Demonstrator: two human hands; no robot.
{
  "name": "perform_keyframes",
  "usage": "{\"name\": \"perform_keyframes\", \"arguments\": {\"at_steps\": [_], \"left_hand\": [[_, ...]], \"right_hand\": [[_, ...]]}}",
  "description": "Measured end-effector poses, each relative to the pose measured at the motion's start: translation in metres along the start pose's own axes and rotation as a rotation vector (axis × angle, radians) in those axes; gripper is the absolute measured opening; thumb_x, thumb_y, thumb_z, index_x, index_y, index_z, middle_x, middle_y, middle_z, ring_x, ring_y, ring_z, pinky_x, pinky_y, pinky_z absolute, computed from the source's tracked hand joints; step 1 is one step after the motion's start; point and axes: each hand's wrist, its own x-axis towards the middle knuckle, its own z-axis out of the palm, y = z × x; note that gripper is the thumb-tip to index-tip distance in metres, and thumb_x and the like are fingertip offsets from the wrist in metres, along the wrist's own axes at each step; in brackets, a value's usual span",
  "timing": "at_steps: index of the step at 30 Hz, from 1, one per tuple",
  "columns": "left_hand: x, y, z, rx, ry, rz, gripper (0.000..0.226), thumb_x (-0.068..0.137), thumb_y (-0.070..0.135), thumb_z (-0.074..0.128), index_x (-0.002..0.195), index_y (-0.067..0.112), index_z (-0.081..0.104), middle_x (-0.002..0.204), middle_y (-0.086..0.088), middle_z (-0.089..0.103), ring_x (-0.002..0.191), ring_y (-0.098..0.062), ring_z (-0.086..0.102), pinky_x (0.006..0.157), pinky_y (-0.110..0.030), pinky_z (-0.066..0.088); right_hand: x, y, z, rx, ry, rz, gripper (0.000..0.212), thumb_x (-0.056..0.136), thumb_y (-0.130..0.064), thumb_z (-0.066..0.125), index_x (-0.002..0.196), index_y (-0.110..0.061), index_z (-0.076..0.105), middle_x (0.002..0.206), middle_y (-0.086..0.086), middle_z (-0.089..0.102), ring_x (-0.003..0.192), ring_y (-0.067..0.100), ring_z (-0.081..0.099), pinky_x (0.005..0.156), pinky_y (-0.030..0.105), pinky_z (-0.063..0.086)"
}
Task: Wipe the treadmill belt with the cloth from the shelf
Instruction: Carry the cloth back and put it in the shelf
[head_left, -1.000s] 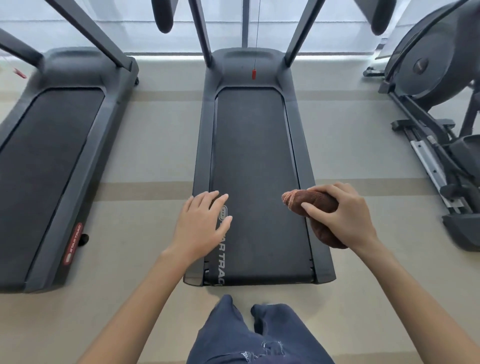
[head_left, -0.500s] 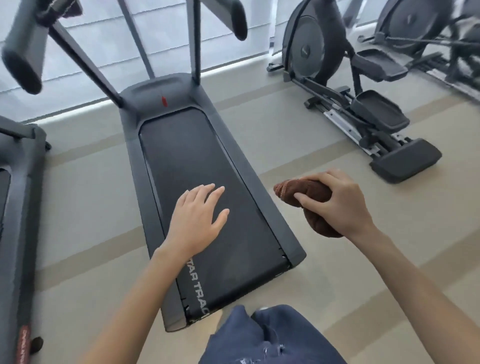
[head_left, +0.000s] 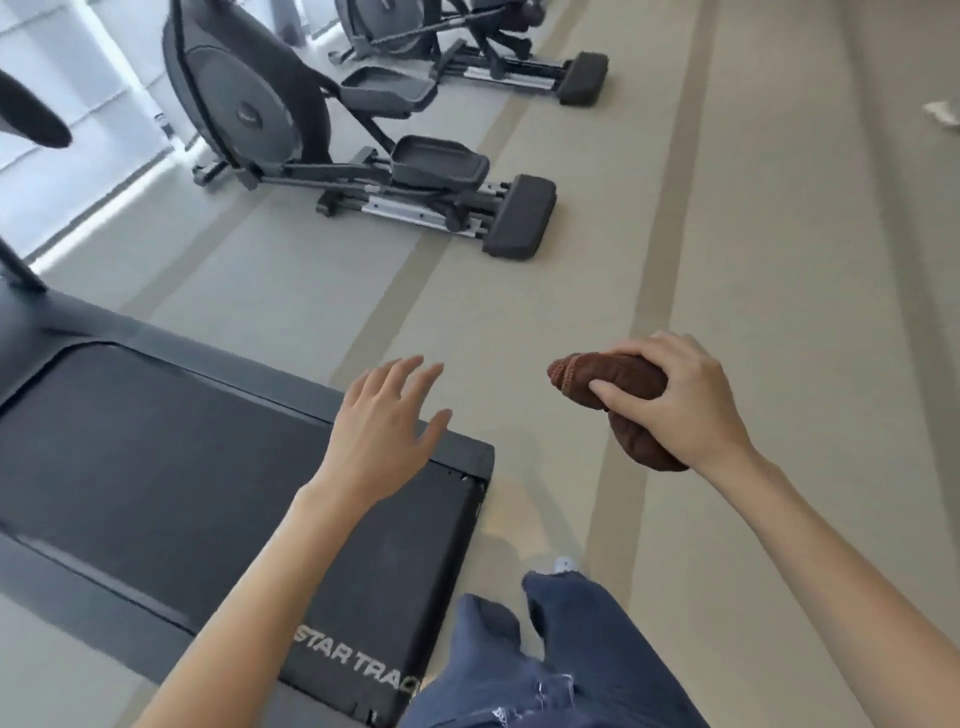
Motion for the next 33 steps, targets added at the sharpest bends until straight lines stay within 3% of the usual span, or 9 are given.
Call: {"name": "perform_keyframes", "arguments": {"at_steps": [4, 9, 13, 23, 27, 30, 33], "left_hand": [[0.03, 0.043, 0.008, -0.018, -0.04, 0.177, 0.061, 0.089, 0.051, 0.026, 0.136, 0.019, 0.049, 0.138, -0.004, 0.05, 0.127, -0.027, 0.044, 0.102, -0.041, 0.035], [0.06, 0.104, 0.021, -0.018, -0.07, 0.351, 0.06, 0.09, 0.05, 0.029, 0.134, 0.016, 0.051, 0.134, -0.006, 0.053, 0.125, -0.028, 0.047, 0.103, -0.042, 0.036], [0.083, 0.17, 0.039, -0.026, -0.1, 0.441, 0.061, 0.09, 0.05, 0.029, 0.134, 0.015, 0.051, 0.134, -0.007, 0.054, 0.124, -0.029, 0.048, 0.103, -0.043, 0.035], [0.141, 0.379, 0.071, -0.085, -0.054, 0.639, 0.058, 0.09, 0.048, 0.032, 0.131, 0.013, 0.054, 0.128, -0.009, 0.058, 0.119, -0.031, 0.051, 0.1, -0.043, 0.038], [0.161, 0.441, 0.086, -0.1, -0.046, 0.667, 0.058, 0.089, 0.048, 0.033, 0.13, 0.012, 0.055, 0.128, -0.01, 0.058, 0.119, -0.032, 0.052, 0.099, -0.044, 0.039], [0.177, 0.481, 0.095, -0.104, -0.059, 0.707, 0.059, 0.089, 0.048, 0.032, 0.131, 0.012, 0.055, 0.129, -0.01, 0.057, 0.119, -0.032, 0.052, 0.1, -0.044, 0.038], [0.195, 0.516, 0.104, -0.1, -0.062, 0.765, 0.058, 0.09, 0.048, 0.033, 0.131, 0.013, 0.055, 0.129, -0.009, 0.057, 0.119, -0.032, 0.052, 0.099, -0.044, 0.039]], "right_hand": [[-0.031, 0.027, -0.032, -0.039, 0.097, 0.103, 0.032, 0.07, -0.044, 0.069, 0.096, -0.025, 0.071, 0.087, -0.007, 0.063, 0.092, 0.018, 0.054, 0.085, 0.035, 0.042], [-0.061, 0.069, -0.068, -0.057, 0.175, 0.211, 0.029, 0.07, -0.043, 0.072, 0.094, -0.026, 0.071, 0.089, -0.004, 0.065, 0.091, 0.016, 0.053, 0.081, 0.028, 0.039], [-0.078, 0.11, -0.109, -0.084, 0.226, 0.262, 0.023, 0.072, -0.03, 0.081, 0.092, -0.026, 0.071, 0.087, -0.01, 0.062, 0.091, 0.015, 0.053, 0.081, 0.028, 0.039], [-0.107, 0.23, -0.252, -0.155, 0.341, 0.354, 0.028, 0.069, -0.044, 0.07, 0.091, -0.027, 0.071, 0.087, -0.01, 0.063, 0.091, 0.017, 0.056, 0.083, 0.034, 0.044], [-0.115, 0.272, -0.301, -0.213, 0.358, 0.359, 0.033, 0.069, -0.047, 0.069, 0.094, -0.025, 0.072, 0.087, -0.014, 0.061, 0.09, 0.013, 0.054, 0.081, 0.018, 0.037], [-0.119, 0.301, -0.33, -0.222, 0.394, 0.371, 0.038, 0.068, -0.053, 0.064, 0.093, -0.026, 0.071, 0.084, -0.018, 0.058, 0.088, 0.007, 0.051, 0.079, 0.017, 0.036], [-0.121, 0.327, -0.349, -0.22, 0.421, 0.41, 0.031, 0.069, -0.046, 0.07, 0.093, -0.027, 0.071, 0.082, -0.024, 0.054, 0.087, 0.005, 0.049, 0.079, 0.007, 0.032]]}}
